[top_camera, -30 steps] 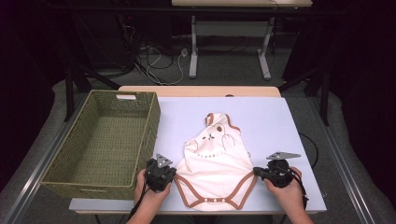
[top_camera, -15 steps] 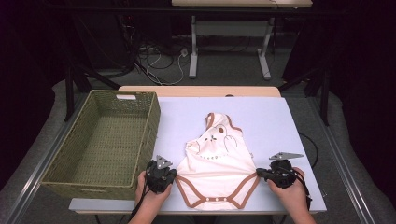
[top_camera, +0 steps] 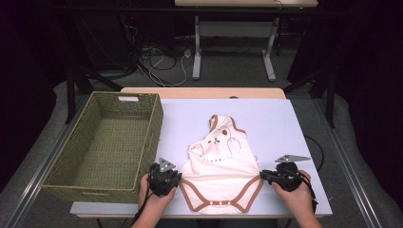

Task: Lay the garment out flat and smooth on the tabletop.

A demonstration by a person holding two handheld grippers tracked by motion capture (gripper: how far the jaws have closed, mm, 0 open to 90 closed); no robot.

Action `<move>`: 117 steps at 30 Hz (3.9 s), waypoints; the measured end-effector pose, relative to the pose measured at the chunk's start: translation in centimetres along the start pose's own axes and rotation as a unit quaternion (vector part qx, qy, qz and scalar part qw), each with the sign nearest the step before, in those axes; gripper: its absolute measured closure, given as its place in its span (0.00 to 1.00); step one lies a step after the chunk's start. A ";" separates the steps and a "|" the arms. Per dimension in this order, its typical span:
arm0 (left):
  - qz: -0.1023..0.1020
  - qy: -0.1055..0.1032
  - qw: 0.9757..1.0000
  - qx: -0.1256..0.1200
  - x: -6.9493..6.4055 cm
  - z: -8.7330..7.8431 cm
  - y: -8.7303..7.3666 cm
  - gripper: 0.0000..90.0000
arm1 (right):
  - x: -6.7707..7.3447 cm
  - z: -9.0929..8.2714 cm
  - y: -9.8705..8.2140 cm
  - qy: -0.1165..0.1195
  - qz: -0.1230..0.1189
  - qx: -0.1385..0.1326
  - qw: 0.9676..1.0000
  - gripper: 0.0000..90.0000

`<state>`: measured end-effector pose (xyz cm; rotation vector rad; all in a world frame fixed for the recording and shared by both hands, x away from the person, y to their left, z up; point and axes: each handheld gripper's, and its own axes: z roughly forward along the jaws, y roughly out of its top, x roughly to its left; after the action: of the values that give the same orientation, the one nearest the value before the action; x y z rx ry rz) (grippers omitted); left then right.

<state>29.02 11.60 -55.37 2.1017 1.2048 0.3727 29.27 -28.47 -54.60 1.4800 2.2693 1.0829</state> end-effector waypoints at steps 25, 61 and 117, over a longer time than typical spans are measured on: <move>-0.007 -0.038 0.998 -0.042 -0.1 1.2 3.2 0.52 | 1.1 0.3 1.9 -0.013 -0.048 -0.048 0.998 0.55; -0.059 -0.047 0.994 -0.080 0.6 2.9 9.2 0.24 | 1.4 2.4 10.2 -0.038 -0.067 -0.040 0.996 0.18; -0.084 -0.021 0.992 -0.096 2.9 6.7 11.2 0.31 | -2.1 11.6 11.5 -0.075 -0.019 0.007 0.997 0.95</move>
<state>41.46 7.49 -52.92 1.8214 1.2580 0.3506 44.61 -22.46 -55.33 1.4637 2.1971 0.9139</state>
